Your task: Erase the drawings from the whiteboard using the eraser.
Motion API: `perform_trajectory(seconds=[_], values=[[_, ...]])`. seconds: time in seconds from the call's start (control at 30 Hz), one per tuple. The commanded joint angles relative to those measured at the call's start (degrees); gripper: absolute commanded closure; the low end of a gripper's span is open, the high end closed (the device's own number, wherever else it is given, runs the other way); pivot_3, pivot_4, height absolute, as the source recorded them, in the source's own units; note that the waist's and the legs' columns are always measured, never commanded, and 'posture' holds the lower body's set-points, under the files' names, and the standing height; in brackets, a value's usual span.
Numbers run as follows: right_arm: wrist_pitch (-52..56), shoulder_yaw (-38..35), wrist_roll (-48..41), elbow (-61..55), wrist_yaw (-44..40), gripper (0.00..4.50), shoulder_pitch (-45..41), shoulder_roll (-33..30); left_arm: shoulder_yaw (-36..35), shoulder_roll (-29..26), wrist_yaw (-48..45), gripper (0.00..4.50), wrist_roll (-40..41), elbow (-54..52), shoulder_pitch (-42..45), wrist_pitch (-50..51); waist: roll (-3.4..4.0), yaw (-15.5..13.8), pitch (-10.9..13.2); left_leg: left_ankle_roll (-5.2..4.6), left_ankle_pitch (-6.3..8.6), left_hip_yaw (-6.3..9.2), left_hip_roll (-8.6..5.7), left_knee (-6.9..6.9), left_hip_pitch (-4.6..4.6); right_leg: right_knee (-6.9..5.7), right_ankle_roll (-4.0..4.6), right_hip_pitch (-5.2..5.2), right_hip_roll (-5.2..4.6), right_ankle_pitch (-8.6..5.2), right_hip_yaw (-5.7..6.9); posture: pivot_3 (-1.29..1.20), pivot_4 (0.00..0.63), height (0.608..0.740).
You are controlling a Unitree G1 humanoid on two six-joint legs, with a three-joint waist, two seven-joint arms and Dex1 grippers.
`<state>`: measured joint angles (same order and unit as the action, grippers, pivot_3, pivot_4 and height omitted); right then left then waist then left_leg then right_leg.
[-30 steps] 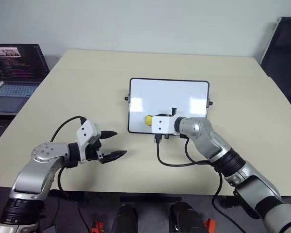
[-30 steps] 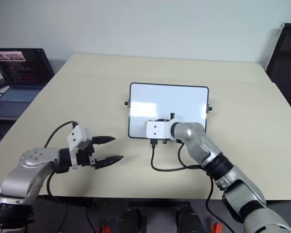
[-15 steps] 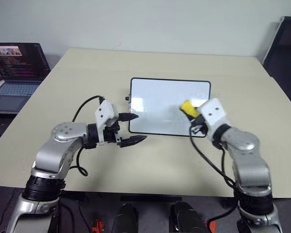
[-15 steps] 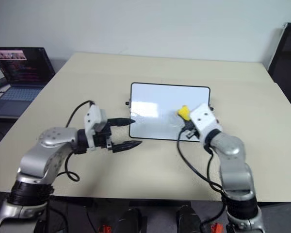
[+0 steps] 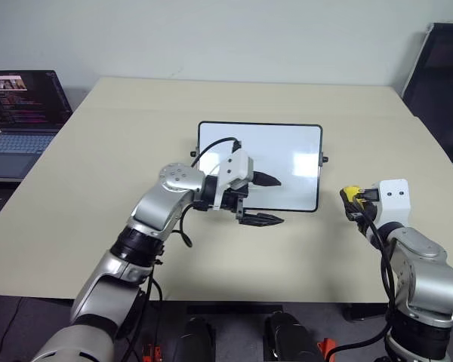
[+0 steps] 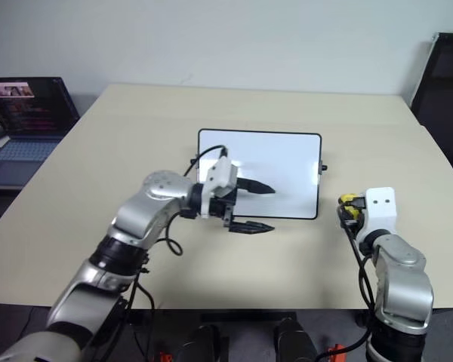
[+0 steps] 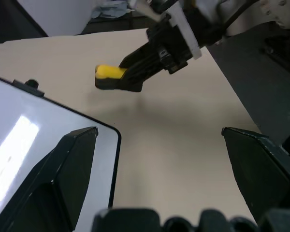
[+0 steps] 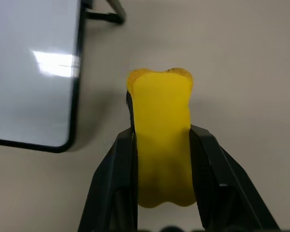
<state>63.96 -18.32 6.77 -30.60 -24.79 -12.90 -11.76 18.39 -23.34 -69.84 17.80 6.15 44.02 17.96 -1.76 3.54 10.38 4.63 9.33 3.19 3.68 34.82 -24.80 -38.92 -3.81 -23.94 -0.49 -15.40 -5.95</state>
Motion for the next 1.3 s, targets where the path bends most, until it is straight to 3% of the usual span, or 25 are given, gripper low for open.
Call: perform_trajectory(seconds=[0.03, 0.3, 0.63, 0.8, 1.0, 1.17, 1.3], values=[[-4.04, -1.89, -2.27, 5.85, 1.73, 3.40, -2.39, -2.71, 1.83, 2.64, -1.52, 0.00, -1.41, 1.64, 2.36, -2.55, 0.01, 0.05, 0.01, 0.00, 0.00, 0.00, 0.00, -0.01, 0.00, 0.01, -0.05, 0.00, 0.00, 0.01, 0.00, 0.00, 0.150, 0.740], [-11.54, -1.05, -5.66, 19.66, 3.71, 3.40, -5.94, -7.27, 2.71, 6.53, -1.56, 0.00, -4.24, 5.23, 4.20, -4.76, 0.05, 0.09, 0.03, -0.01, 0.00, 0.01, -0.02, -0.05, 0.00, 0.00, -0.11, 0.00, 0.02, 0.03, -0.02, 0.00, 0.150, 0.740], [-15.17, -2.89, -10.23, 24.03, 6.51, 0.01, -7.67, -8.23, -0.43, 5.57, -0.28, 0.00, -2.15, 3.01, 2.64, -1.45, 0.09, 0.21, 0.05, -0.01, 0.00, 0.02, -0.03, -0.04, 0.00, 0.01, -0.20, 0.03, 0.02, 0.08, -0.03, 0.00, 0.150, 0.740], [-16.33, -4.47, -14.70, 15.47, 7.51, 0.01, -6.37, -6.94, -5.47, 3.14, 4.28, 0.00, -1.02, 0.25, -1.11, 0.99, 0.27, 0.29, 0.15, -0.01, 0.00, 0.03, -0.02, -0.05, 0.00, 0.00, -0.23, 0.02, 0.02, 0.10, -0.03, 0.00, 0.150, 0.740], [-17.93, -1.80, -16.91, -1.70, 9.95, 0.01, 2.60, -2.91, -16.53, 0.10, 16.11, 0.00, 2.65, -10.84, -10.76, 8.44, 0.30, 0.25, 0.16, -0.01, 0.00, 0.15, 0.02, -0.24, 0.00, -0.01, -0.23, 0.00, 0.05, 0.00, 0.08, 0.00, 0.150, 0.740], [-36.23, 4.87, -12.82, -6.62, 15.38, 0.01, 14.97, 5.69, -30.54, 1.25, 31.27, 0.00, 7.37, -26.95, -26.06, 16.40, 0.31, 0.43, 0.14, 0.01, 0.01, 0.10, 0.04, -0.44, 0.04, 0.07, -0.17, -0.03, 0.00, -0.07, 0.06, 0.00, 0.150, 0.740], [-52.89, 5.80, -10.10, 1.48, 18.62, 0.01, 25.26, 11.28, -38.47, 4.46, 43.02, 0.00, 0.68, -26.69, -38.20, 8.27, 0.27, 0.09, 0.03, 0.02, 0.01, 0.09, 0.03, -0.46, 0.22, 0.09, 0.11, 0.14, -0.03, -0.22, 0.08, 0.00, 0.150, 0.740]])
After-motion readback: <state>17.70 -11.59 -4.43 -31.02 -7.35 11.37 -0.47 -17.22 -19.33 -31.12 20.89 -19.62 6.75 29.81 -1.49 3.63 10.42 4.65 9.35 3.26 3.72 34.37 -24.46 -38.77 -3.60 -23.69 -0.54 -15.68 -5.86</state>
